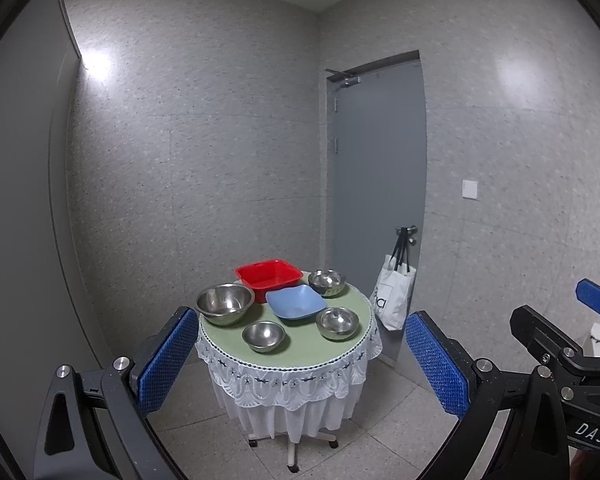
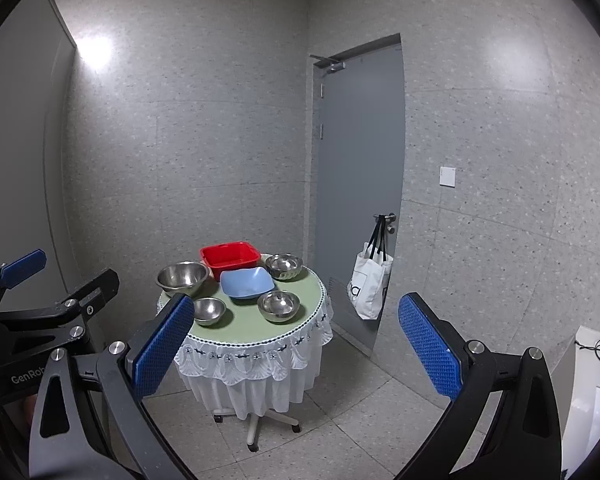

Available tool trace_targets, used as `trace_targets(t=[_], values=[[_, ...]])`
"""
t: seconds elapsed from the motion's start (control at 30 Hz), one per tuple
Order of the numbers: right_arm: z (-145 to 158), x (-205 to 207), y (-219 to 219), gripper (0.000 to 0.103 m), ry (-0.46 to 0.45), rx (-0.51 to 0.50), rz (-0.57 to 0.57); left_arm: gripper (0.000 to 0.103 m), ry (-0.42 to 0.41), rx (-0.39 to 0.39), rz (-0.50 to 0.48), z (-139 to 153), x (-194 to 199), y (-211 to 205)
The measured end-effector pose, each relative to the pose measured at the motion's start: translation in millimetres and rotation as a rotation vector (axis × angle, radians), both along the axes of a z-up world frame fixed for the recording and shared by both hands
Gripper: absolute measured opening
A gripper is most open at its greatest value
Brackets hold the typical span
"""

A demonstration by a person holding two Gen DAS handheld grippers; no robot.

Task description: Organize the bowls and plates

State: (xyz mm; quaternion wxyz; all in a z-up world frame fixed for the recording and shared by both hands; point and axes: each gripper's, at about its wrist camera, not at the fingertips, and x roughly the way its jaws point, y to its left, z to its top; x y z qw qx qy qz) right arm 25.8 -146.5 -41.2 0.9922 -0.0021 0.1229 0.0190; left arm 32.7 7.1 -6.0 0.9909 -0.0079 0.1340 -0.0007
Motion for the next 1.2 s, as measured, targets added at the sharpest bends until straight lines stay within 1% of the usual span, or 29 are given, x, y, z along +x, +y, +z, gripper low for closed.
trace_targets(t=[0.37,0.57,0.77,0.9,1.1,1.2], values=[[0.2,13.6,-5.7,0.103,0.005,0.007,0.011,0.103,0.004,0.010,0.008,-1.8,17.1,-3.9],[-0.8,34.8,-5.8,0.103,0.013,0.010,0.024,0.103,0.011,0.016,0.020,0.0,43.4,-8.9],[-3.7,65.5,-5.0,0.103,0.020,0.013,0.047,0.103,0.024,0.017,0.037,-4.3,73.7,-12.3],[-12.2,87.9,-5.6,0.103,0.037,0.031,0.066,0.103,0.064,0.029,0.051,-10.9,98.7,-16.1],[-32.1,124.4,-1.7,0.103,0.117,0.037,0.104,0.103,0.143,0.036,0.051,-20.8,144.1,-13.7],[-46.1,140.7,-2.2,0.103,0.161,0.042,0.110,0.103,0.199,0.027,0.048,-30.9,171.8,-8.4]])
